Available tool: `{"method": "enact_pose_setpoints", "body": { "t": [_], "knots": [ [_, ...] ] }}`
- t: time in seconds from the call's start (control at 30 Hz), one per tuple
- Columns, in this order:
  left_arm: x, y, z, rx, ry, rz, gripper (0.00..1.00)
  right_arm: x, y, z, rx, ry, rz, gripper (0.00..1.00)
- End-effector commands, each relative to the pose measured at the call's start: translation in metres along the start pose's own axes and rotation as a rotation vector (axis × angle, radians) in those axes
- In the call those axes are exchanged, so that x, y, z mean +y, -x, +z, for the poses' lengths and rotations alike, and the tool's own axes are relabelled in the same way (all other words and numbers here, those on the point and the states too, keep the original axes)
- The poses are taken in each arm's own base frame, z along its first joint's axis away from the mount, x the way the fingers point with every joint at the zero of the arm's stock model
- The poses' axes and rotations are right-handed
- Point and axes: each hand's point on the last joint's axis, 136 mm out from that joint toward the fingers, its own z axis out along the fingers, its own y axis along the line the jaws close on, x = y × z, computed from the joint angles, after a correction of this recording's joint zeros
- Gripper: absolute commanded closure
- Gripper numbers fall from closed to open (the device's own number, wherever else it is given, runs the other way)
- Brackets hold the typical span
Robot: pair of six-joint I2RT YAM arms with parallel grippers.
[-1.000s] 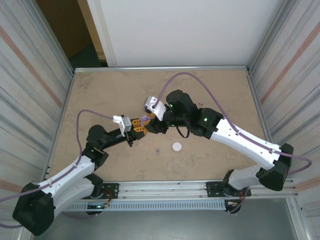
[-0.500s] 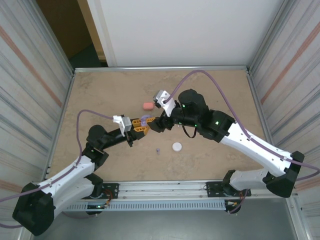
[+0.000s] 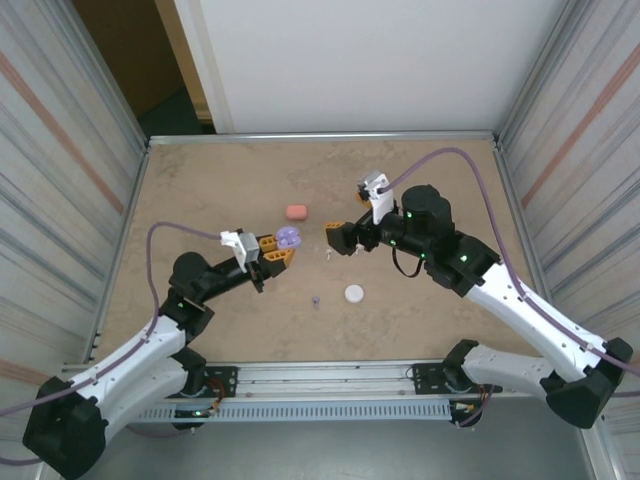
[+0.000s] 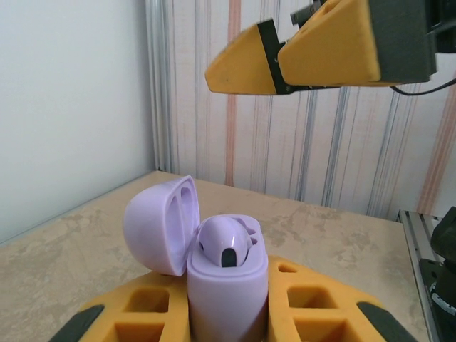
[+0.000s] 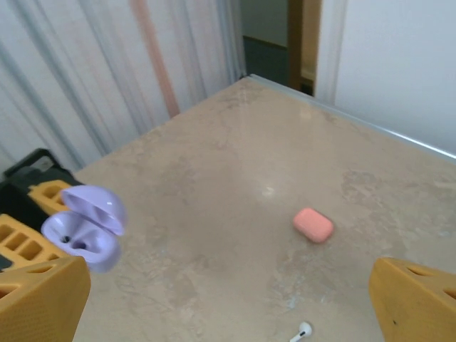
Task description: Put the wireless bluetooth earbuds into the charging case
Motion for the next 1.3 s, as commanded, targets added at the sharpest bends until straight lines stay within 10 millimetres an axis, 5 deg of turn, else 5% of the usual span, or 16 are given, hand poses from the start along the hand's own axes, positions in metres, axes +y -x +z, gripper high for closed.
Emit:
{"method": "enact_pose_setpoints", "body": {
  "t": [0.0, 0.27, 0.73, 1.27],
  "knots": [
    [0.003, 0.01, -0.003, -0.018, 0.038, 0.043, 1.0, -0.012, 0.008, -0.008, -0.066, -0.018, 0.108, 0.01],
    [0.003, 0.016, -0.012, -0.02, 0.072, 0.074, 1.0, -0.039, -0.012, -0.02, -0.076, -0.084, 0.285, 0.01],
    [0.002, 0.024, -0.021, -0.033, 0.1, 0.1, 1.0, -0.048, -0.076, 0.004, 0.176, -0.094, 0.454, 0.01],
    [0.0, 0.032, -0.028, -0.041, 0.119, 0.128, 1.0, -0.045, -0.135, 0.023, 0.462, -0.113, 0.566, 0.34]
  ]
}}
